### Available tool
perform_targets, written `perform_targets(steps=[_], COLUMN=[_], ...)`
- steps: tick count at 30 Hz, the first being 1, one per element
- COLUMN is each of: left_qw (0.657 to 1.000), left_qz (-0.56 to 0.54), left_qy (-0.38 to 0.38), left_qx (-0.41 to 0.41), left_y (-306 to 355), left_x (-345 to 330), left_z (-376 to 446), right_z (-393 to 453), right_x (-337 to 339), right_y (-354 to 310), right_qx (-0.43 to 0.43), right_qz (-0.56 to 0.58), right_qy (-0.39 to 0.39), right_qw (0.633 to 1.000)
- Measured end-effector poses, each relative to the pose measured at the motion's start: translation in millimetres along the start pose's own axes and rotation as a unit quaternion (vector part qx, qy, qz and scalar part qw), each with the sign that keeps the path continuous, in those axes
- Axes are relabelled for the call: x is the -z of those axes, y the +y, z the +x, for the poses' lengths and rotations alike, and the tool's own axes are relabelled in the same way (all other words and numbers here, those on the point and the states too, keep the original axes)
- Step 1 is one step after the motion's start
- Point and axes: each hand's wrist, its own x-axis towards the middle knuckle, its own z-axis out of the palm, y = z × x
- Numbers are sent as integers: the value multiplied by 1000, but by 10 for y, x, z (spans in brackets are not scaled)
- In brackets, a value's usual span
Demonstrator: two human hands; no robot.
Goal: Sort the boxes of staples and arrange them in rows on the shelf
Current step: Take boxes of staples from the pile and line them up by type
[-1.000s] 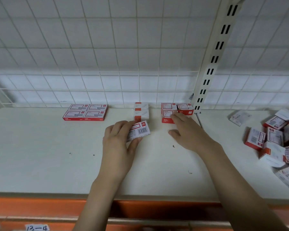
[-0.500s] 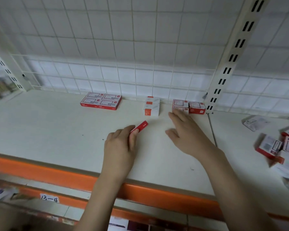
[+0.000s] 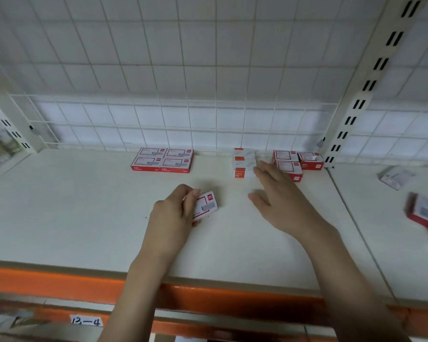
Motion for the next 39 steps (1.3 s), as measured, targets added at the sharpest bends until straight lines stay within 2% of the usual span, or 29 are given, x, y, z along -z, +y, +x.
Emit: perform_targets(steps=[5,9,14,18,20,22,25,34,39], left_qw=[999,991,945,945,931,928,895,894,897], left_qz=[9,113,299,296,317,314,371,394,387], left_qy=[-28,-62,29,-64,-118,-168,-236,-211,-212], left_qx=[-21,-37,-131,-121,-136,-112,-70,-2,-4], left_y=[-294,-418,-536,-367,-272,-155,-193,-618,-751], left_x=[268,396,449,367,264,217,193,488,569], left_z=[143,211,218,4,-128,-203,-161,329,442], right_z=[99,93,66,44,43,44,27,40,91], right_x=[-130,-217,-257,-283,-300,-313,-317,-361,-367], right_y=[-337,-485,-575,-649,-690,-723,-739,-823,-896], right_qx=[-3,-28,-54,-68,-73,-76,-80,-94,-95], right_qz=[-2,3,11,13,15,17,11,8,6], right_qy=[16,9,21,22,22,23,25,26,32], right_qw=[1000,1000,998,997,997,997,996,995,995])
